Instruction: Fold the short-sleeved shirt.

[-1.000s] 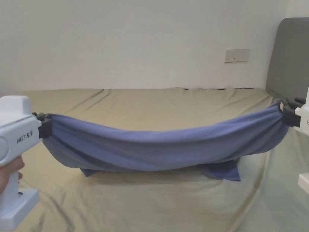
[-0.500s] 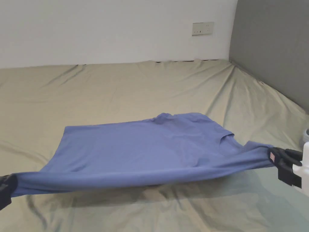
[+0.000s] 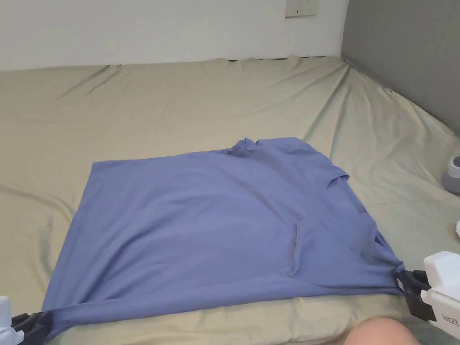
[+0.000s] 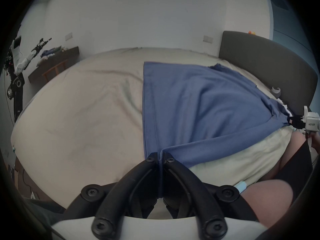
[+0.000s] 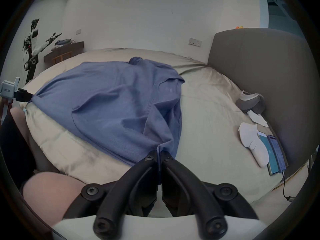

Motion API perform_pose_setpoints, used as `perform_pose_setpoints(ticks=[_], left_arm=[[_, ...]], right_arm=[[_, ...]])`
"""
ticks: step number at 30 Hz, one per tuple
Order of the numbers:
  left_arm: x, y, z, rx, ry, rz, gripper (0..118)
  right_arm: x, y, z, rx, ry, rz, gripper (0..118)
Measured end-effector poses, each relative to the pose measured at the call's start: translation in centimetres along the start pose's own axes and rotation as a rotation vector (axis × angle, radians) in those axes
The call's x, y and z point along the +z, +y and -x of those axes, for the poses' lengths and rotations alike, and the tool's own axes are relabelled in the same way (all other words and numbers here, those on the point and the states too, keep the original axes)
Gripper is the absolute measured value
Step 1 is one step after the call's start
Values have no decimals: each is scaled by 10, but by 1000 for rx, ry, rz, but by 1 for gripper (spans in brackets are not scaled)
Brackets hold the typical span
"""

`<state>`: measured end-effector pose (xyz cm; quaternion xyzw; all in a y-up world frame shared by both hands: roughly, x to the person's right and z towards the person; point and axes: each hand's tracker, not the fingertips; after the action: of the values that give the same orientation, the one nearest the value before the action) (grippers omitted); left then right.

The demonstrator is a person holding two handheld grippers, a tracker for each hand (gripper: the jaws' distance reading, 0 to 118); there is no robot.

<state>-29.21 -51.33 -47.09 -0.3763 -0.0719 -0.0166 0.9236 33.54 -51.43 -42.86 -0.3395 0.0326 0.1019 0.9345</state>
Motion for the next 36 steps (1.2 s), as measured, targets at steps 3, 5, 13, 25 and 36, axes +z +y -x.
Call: perform_pose_setpoints(ticks=[3, 5, 13, 25, 36], left_arm=[[4, 2, -3, -37, 23, -19, 39], [16, 10, -3, -23, 63, -38, 95], [126, 33, -5, 26, -38, -346, 16], [64, 2, 14, -15, -81, -148, 69], [9, -12, 14, -73, -84, -24, 5]], right_arm=[[2, -4, -3, -37, 2, -2, 47], [11, -4, -9, -113, -41, 6, 101], [91, 38, 5, -197, 31, -236, 0], [98, 54, 51, -78, 134, -282, 0], [85, 45, 41, -87, 128, -195, 0]])
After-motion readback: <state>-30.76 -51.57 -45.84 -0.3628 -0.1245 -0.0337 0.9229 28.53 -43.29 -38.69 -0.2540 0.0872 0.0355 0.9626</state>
